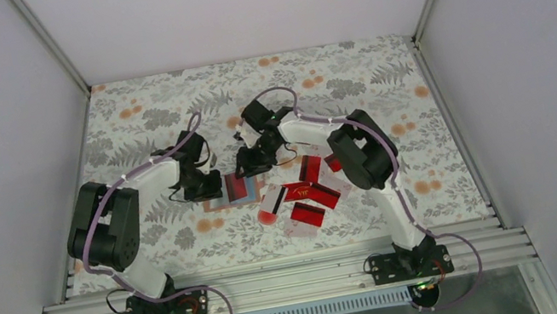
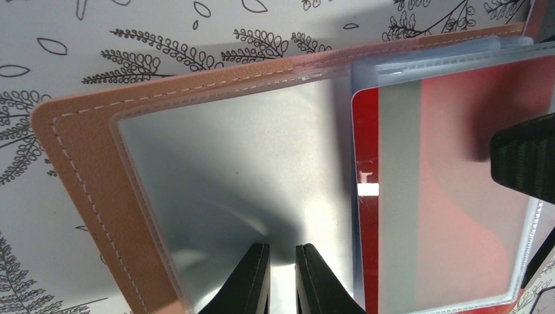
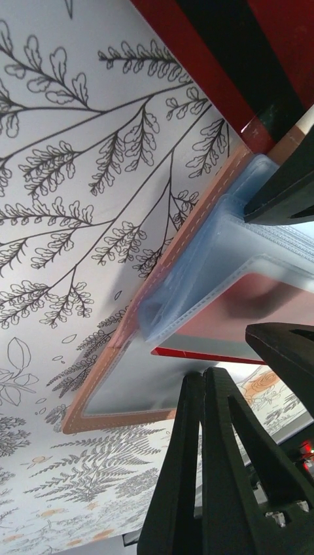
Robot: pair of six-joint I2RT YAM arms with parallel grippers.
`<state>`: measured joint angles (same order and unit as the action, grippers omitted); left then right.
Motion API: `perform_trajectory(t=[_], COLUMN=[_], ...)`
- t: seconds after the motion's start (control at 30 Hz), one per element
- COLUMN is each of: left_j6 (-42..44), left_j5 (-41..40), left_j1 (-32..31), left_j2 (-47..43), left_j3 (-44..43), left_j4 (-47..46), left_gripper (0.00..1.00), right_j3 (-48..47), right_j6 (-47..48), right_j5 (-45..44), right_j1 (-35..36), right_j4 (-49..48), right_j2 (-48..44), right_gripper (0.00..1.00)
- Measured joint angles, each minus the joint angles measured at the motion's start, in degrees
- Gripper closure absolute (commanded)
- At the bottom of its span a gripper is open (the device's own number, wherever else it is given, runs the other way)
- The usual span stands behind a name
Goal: Put the credit cards into the card holder
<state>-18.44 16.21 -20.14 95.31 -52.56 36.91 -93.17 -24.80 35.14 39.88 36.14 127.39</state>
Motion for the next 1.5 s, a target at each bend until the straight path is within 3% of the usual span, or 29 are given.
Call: perform_trajectory(t=[1.03, 1.5], left_j6=[0.00, -0.02], left_j5=[0.52, 1.01], left_j1=[0.00, -0.02], left_j2=[0.00, -0.28], left_j3=[-0.46, -0.46], left_j4=[0.09, 0.07], left_gripper=[0.87, 0.87], right_j3=[-1.66, -1.66], right_j6=[2.58, 3.65], right_j5=[-3.58, -1.14], right_j1=[1.68, 2.23], right_j4=[6.82, 5.97], right_j2=[-0.79, -0.81], right_gripper=[0.62, 0.62])
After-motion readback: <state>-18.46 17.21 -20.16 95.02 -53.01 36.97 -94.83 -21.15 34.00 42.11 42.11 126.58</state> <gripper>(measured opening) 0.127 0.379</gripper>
